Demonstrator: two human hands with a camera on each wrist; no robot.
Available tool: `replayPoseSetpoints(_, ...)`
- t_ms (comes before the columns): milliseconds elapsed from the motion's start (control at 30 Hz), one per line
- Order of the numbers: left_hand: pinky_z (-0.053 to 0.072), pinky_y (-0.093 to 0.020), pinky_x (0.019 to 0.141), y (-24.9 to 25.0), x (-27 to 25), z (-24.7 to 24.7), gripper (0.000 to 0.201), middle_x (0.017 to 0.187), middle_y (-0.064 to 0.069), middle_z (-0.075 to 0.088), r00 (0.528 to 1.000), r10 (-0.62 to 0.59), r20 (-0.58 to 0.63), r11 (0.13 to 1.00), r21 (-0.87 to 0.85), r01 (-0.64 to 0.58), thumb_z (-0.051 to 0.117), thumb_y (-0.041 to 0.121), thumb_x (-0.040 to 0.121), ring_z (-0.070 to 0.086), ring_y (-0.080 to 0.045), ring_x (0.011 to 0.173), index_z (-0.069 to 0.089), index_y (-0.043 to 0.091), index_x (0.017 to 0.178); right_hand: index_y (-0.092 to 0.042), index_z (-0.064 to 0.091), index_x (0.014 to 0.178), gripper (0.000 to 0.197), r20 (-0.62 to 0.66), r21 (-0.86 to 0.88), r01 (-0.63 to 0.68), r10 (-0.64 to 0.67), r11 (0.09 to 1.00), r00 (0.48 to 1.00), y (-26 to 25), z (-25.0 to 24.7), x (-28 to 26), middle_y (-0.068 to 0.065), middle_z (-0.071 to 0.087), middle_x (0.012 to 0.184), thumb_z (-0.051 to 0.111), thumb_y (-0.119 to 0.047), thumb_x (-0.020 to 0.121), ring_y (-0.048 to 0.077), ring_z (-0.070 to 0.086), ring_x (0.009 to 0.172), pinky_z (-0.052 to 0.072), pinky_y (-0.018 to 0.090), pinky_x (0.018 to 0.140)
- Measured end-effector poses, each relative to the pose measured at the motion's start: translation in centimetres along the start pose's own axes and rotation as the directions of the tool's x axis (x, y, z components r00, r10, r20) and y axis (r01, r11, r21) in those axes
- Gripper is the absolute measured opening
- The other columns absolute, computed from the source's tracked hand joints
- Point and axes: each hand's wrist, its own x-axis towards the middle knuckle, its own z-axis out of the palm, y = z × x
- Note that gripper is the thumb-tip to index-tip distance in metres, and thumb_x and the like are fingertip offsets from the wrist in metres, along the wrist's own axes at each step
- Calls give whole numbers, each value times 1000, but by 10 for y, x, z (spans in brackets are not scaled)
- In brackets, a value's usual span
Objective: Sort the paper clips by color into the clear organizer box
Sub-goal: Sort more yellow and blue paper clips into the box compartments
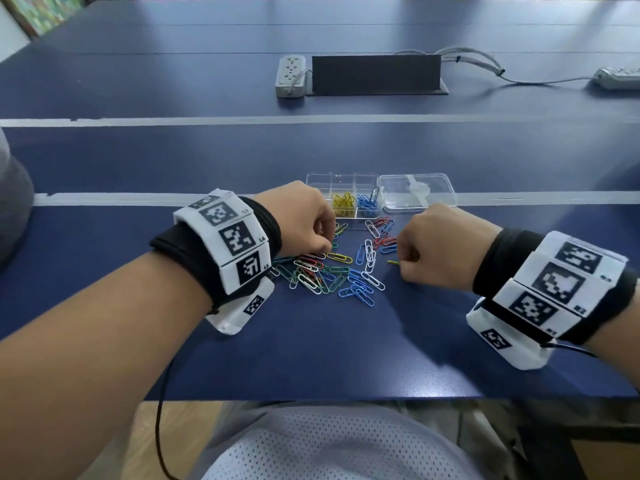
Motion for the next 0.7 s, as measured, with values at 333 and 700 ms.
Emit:
replayPoseSetpoints(333,47,-26,68,14,8,8,12,82,4,63,998,56,31,992,107,-59,60,22,82,57,-15,77,72,21,80,-25,76,98,26,-75,267,-8,29,964,997,-4,-12,14,-11,55,58,56,-18,82,11,51,63,39,15,63)
replayPoseSetpoints(700,52,-31,78,8,2,6,22,99,-2,68,1000,-14,-5,996,88,14,64,24,79,63,-23,94,72,21,99,-20,71,109,31,-70,49,60,-57,997,996,-39,-21,49,4,68,102,46,-14,91,25,60,100,21,17,44)
